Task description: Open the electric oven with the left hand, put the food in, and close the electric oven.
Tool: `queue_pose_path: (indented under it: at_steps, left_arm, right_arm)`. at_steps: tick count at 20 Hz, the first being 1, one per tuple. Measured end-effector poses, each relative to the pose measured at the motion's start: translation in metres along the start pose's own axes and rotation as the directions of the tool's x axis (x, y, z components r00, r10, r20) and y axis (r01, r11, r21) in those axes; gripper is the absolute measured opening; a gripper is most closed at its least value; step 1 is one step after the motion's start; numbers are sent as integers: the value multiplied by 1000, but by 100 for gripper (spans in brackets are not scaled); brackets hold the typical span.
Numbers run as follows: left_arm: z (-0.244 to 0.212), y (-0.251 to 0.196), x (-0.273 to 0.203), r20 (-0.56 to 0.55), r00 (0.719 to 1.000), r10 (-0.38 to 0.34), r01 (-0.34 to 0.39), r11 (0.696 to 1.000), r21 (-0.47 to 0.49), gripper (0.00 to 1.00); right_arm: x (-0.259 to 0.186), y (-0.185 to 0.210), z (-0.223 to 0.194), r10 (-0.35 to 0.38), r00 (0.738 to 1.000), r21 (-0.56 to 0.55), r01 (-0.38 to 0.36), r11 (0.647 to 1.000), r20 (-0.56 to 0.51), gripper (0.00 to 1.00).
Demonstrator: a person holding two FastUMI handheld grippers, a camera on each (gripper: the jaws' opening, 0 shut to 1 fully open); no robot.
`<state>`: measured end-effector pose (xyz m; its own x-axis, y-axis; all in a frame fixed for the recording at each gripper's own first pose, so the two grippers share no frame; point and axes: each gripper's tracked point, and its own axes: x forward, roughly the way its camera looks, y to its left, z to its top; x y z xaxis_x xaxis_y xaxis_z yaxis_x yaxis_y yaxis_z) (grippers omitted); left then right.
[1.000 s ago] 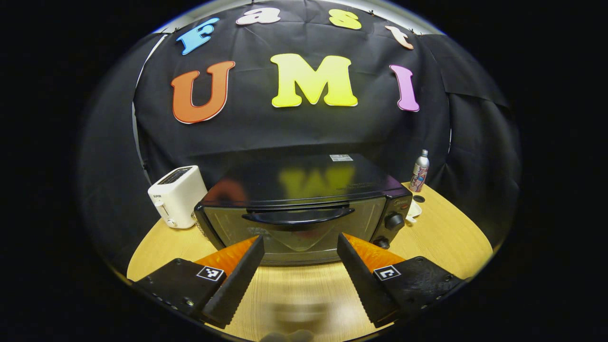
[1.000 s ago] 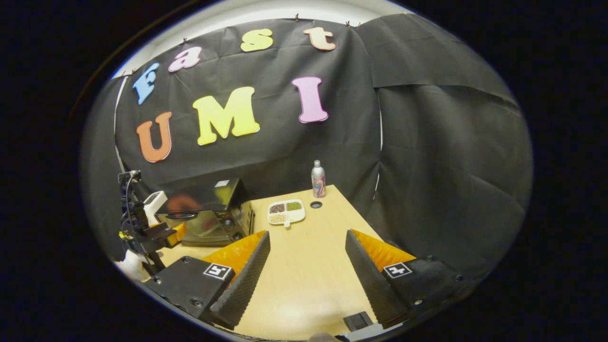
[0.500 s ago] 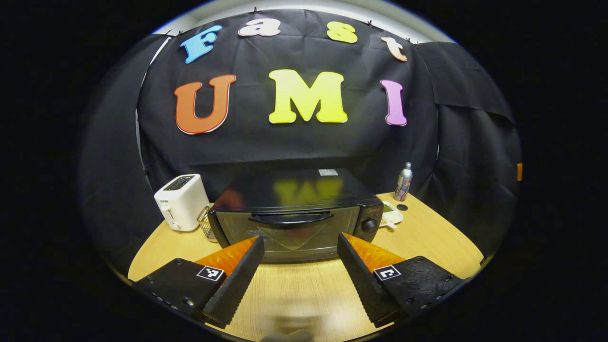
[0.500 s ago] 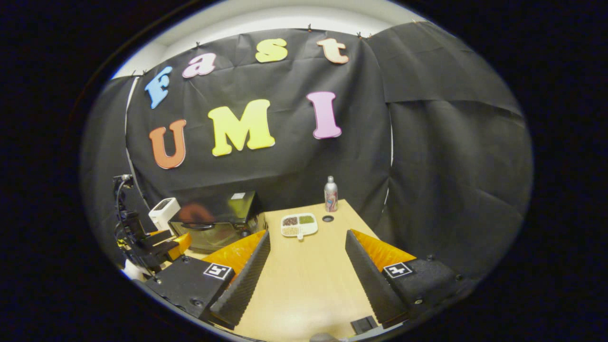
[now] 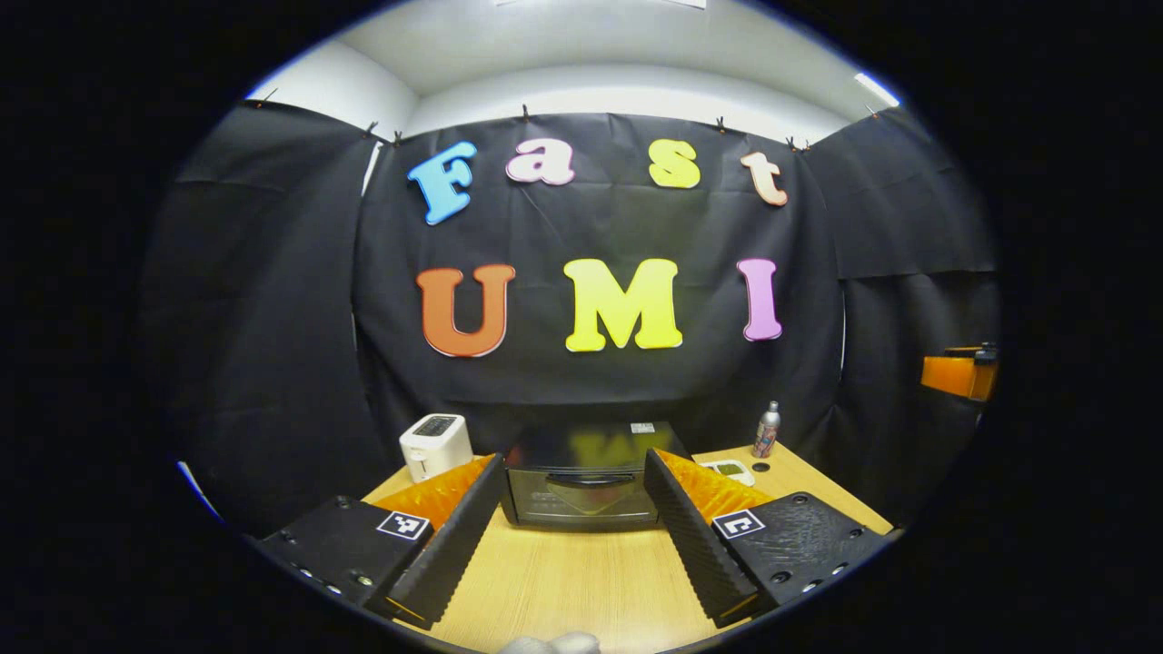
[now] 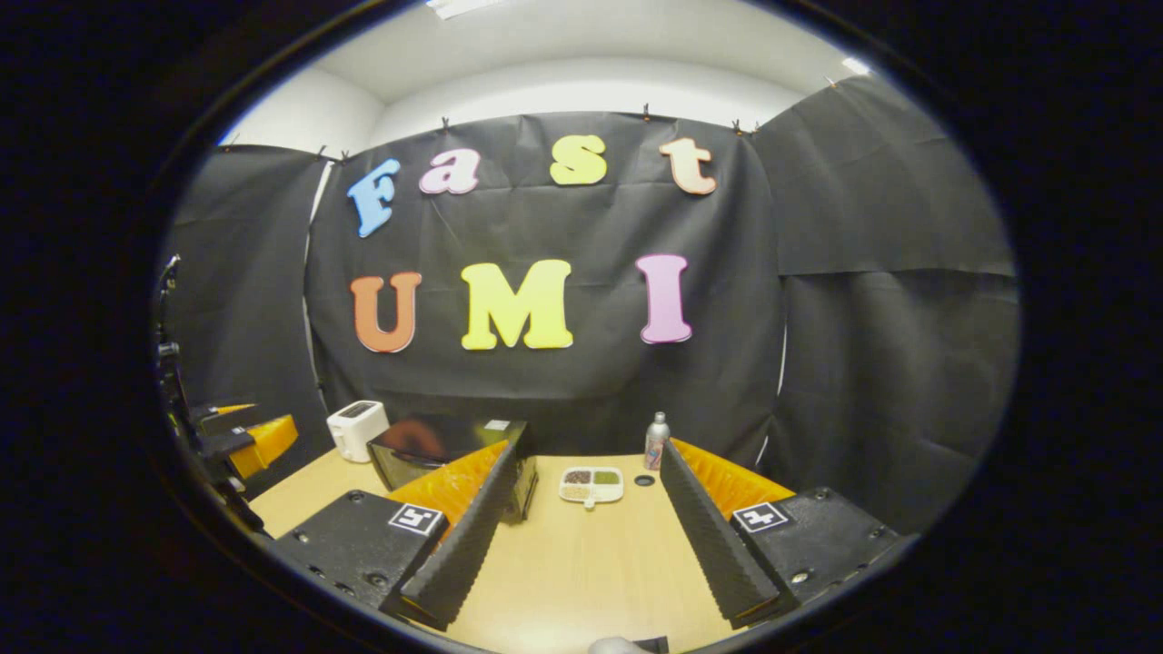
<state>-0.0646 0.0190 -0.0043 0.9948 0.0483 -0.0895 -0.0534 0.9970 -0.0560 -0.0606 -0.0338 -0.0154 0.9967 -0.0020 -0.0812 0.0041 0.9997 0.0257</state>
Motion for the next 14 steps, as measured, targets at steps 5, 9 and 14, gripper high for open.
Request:
queue_pose_path:
  at_steps: [5, 9, 14]
  left_arm:
    - [21, -19, -63, 62, 997, 40, -40, 999, -3, 97]
    - [18, -36, -89, 57, 997, 61, -63, 998, 19, 100]
    - [21, -56, -102, 59, 997, 40, -42, 999, 29, 98]
  right_arm:
    - [-36, -25, 1, 32, 999, 1, -32, 999, 32, 96]
    - [-59, -35, -2, 56, 998, -3, -56, 998, 39, 96]
    - [-77, -49, 0, 50, 996, -22, -48, 999, 75, 96]
